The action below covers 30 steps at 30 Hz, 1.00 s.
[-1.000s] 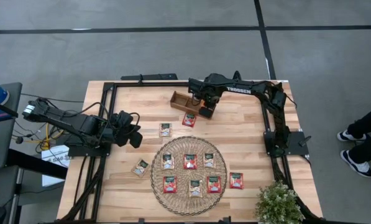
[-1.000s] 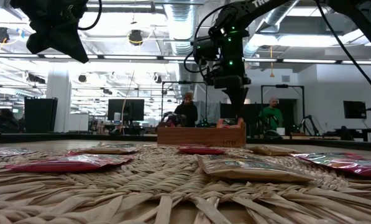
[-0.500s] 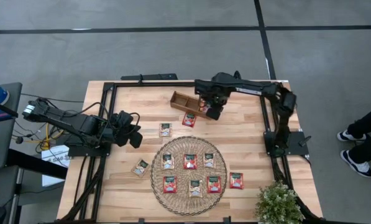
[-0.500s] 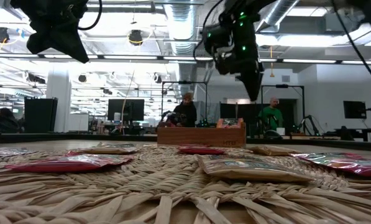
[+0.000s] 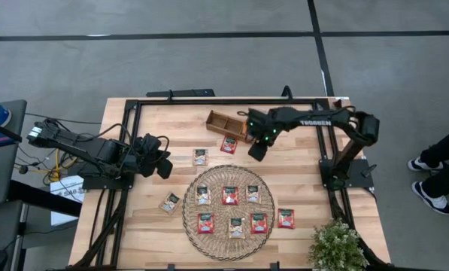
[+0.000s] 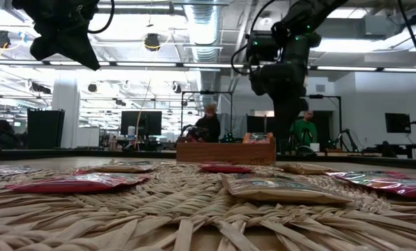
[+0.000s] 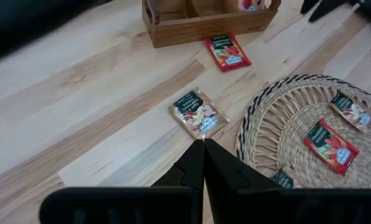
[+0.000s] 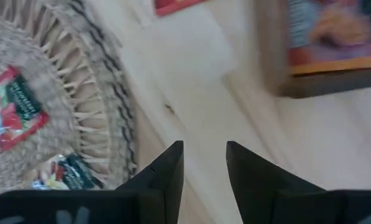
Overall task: Pick & Place Tea
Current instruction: Adjust the wooden organizer
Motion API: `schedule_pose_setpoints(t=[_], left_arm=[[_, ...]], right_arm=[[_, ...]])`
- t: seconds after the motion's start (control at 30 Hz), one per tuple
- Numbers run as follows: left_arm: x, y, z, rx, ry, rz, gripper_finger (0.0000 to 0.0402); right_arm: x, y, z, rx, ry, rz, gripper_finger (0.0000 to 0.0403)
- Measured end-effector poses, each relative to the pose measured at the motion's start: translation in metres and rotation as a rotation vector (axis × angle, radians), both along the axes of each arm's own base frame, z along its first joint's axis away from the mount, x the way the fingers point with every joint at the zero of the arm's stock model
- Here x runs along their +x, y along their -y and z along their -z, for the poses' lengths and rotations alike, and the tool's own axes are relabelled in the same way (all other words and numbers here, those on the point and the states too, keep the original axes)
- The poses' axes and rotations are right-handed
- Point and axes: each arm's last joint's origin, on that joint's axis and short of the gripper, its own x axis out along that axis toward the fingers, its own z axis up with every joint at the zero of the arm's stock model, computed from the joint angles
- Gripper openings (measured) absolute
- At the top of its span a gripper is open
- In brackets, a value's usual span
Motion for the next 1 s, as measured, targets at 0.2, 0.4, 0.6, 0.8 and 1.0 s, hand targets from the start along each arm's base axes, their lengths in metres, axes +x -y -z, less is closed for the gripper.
schedule_pose_setpoints(t=[0.2, 0.4, 0.6, 0.8, 1.0], left_arm=[[0.002, 0.001, -0.002, -0.008, 0.029, -0.001, 0.0000], [0.003, 0.001, -0.002, -0.010, 0.037, -0.001, 0.0000], [0.003, 0.001, -0.002, -0.011, 0.040, -0.001, 0.0000], [0.003, 0.001, -0.003, 0.018, 0.035, 0.013, 0.0000], [0.003, 0.001, -0.003, 0.023, 0.034, 0.014, 0.0000]], right_arm=[[0.014, -0.005, 0.012, -0.010, 0.080, -0.030, 0.0114], [0.025, -0.002, 0.025, -0.055, 0.091, -0.021, 0.0114], [0.025, 0.001, 0.035, -0.106, 0.037, -0.005, 0.0114], [0.023, 0.002, 0.031, -0.225, 0.000, 0.023, 0.0114], [0.022, 0.005, 0.031, -0.311, -0.035, 0.039, 0.0114]])
